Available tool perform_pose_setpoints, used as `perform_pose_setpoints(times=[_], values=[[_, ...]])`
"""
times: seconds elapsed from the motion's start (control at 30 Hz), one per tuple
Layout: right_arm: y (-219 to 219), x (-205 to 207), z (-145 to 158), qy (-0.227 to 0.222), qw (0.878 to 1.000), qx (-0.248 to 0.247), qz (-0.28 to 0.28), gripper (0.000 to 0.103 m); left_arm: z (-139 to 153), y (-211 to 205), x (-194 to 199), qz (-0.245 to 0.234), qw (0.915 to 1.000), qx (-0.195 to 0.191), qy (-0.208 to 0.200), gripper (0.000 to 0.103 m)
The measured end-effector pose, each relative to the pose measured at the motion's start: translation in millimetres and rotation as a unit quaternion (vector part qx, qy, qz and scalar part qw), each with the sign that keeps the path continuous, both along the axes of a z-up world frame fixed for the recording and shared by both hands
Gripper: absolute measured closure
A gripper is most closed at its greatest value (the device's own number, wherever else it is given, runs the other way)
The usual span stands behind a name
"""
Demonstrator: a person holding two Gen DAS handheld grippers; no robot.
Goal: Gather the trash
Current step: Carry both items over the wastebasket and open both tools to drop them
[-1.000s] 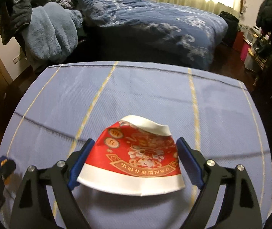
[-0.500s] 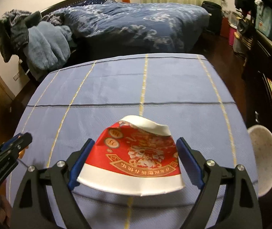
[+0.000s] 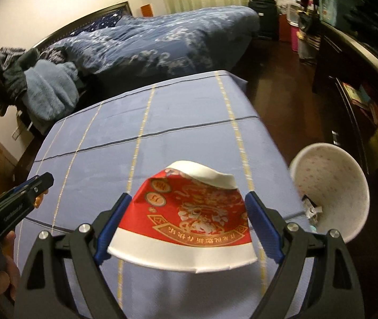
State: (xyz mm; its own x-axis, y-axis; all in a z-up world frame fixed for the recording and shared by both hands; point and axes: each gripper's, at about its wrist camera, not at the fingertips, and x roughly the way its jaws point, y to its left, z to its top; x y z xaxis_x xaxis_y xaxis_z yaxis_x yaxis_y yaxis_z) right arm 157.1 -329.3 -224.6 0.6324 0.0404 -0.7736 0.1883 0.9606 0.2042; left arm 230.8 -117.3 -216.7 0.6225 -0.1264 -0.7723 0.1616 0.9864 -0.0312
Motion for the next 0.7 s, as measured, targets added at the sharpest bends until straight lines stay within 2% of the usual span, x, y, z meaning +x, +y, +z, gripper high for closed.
perform_pose_setpoints(times=[0.13, 0.33, 0.53, 0.7], values=[[-26, -21, 3, -0.008, 1.0, 0.003, -0.023, 0.017, 4, -31, -3, -0.031, 0.9995, 0.004, -0.003, 0.074], [-78, -51, 3, -0.013, 0.997, -0.018, -0.074, 0.017, 10, -105, -4, -0.109, 0.994, -0.008, -0.005, 0.074], [-142, -78, -5, -0.01, 0.99, -0.028, -0.134, 0.016, 7, -199, -10, -0.2, 0.9796, -0.017, -0.007, 0.074], [-187, -90, -12, -0.011, 0.984, -0.037, -0.171, 0.016, 5, -258, -9, -0.25, 0.9681, -0.018, -0.005, 0.074]])
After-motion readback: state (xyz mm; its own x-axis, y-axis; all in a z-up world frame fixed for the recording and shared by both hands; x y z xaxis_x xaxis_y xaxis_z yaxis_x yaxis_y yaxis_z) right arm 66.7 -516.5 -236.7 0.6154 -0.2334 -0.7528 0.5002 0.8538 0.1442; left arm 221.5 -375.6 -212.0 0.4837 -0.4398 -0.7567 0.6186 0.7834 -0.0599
